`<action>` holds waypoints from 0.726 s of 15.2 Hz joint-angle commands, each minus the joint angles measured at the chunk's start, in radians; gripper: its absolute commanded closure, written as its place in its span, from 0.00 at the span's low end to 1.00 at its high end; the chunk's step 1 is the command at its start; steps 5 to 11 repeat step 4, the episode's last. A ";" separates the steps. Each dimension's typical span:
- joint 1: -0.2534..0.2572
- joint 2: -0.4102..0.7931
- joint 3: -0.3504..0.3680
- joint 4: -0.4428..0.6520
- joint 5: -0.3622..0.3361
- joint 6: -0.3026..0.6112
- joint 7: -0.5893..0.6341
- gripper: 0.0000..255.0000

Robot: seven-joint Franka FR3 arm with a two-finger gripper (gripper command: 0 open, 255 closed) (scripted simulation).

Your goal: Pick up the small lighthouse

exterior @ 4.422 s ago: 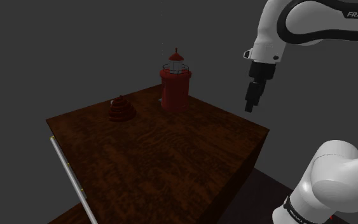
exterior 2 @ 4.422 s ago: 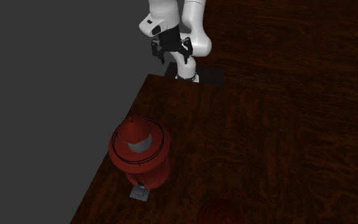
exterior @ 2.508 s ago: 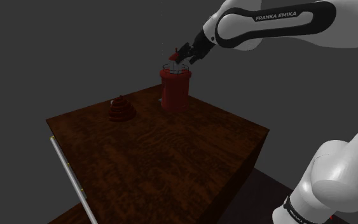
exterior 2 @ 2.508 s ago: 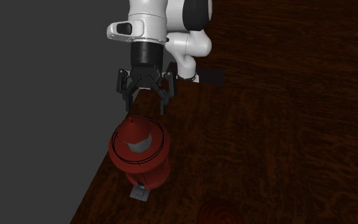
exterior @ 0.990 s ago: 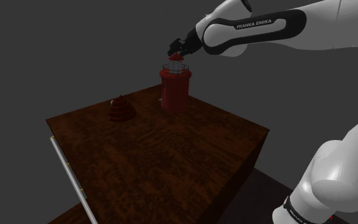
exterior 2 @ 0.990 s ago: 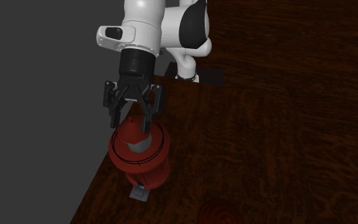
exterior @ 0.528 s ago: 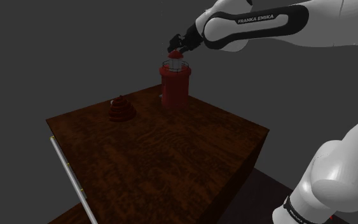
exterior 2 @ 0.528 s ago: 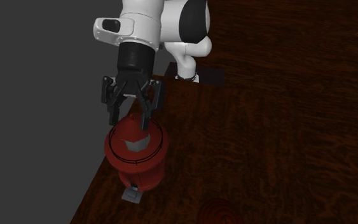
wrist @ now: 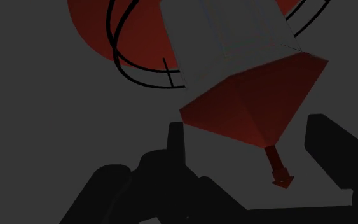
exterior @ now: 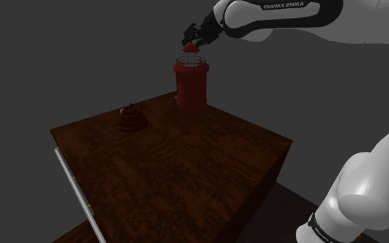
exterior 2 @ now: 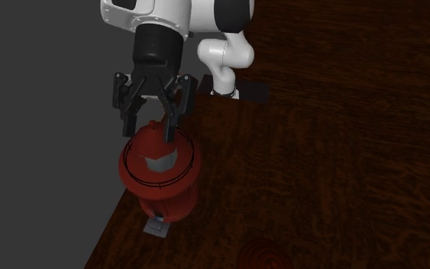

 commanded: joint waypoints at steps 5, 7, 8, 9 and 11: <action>-0.003 0.003 0.000 0.049 -0.007 -0.038 0.007 1.00; -0.003 0.003 0.000 0.049 -0.007 -0.038 0.007 1.00; -0.003 0.003 0.000 0.049 -0.007 -0.038 0.007 1.00; -0.003 0.003 0.000 0.049 -0.007 -0.038 0.007 1.00; -0.003 0.003 0.000 0.049 -0.007 -0.038 0.007 1.00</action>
